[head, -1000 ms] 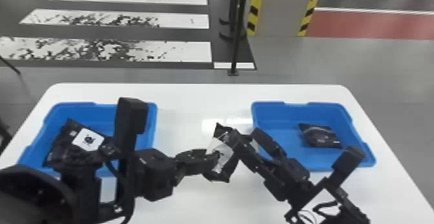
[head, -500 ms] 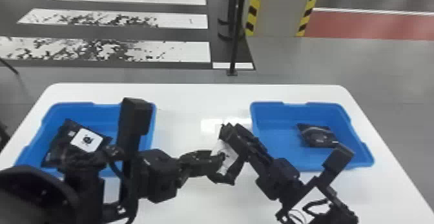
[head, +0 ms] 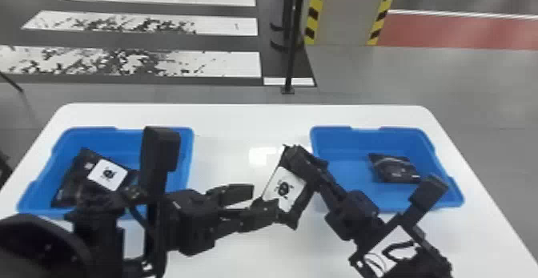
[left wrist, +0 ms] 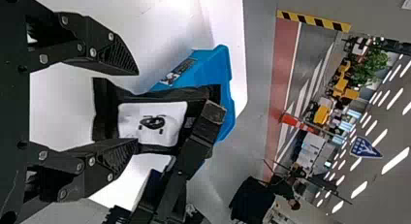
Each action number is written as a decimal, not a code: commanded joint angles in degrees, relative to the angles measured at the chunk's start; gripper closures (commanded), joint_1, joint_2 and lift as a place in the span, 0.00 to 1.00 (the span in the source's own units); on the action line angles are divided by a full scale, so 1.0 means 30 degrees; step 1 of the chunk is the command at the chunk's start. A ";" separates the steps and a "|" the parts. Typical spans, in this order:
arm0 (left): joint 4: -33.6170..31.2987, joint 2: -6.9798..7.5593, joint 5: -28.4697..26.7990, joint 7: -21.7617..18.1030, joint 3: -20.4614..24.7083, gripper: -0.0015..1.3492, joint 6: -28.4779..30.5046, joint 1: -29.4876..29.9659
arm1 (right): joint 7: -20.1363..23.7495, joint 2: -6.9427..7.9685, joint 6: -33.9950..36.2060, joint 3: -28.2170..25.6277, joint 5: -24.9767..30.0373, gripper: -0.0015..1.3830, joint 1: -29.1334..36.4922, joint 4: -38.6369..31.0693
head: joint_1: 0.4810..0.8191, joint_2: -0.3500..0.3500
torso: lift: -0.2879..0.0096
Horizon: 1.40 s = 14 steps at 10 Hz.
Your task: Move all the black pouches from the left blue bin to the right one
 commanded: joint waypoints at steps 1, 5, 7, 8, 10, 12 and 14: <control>-0.0093 0.0000 0.0072 -0.0052 0.0329 0.10 -0.0050 0.0449 | -0.0001 -0.0278 0.0001 -0.0845 0.0251 0.92 -0.0918 0.0815 | 0.63 0.37 | 0.50; -0.0374 -0.0088 0.0072 -0.0111 0.1509 0.12 -0.0238 0.1105 | -0.0030 -0.1245 0.0001 -0.5377 0.3336 0.92 -0.4856 0.5128 | 0.63 0.24 | 0.50; -0.0374 -0.0147 0.0034 -0.0111 0.1890 0.12 -0.0238 0.1386 | -0.0089 -0.1626 0.2110 -0.7586 0.4935 0.81 -0.5981 0.7096 | 0.63 0.13 | 0.50; -0.0374 -0.0235 -0.0080 -0.0111 0.2271 0.12 -0.0238 0.1527 | -0.0206 -0.2124 0.2954 -0.7586 0.5925 0.60 -0.7293 0.9346 | 0.63 0.05 | 0.50; -0.0374 -0.0322 -0.0233 -0.0081 0.2652 0.12 -0.0379 0.1480 | -0.0645 -0.2241 0.2063 -0.7586 0.7106 0.27 -0.7715 1.0284 | 0.63 0.00 | 0.50; -0.0421 -0.0498 -0.0766 -0.0081 0.3566 0.12 -0.0660 0.1668 | -0.0880 -0.1684 -0.0609 -0.7701 0.9010 0.19 -0.5371 0.7050 | 0.63 0.00 | 0.50; -0.0421 -0.0703 -0.2061 -0.0023 0.5432 0.12 -0.0660 0.1855 | -0.1173 -0.0688 -0.2109 -0.6977 0.9772 0.19 -0.1856 0.2971 | 0.63 0.06 | 0.50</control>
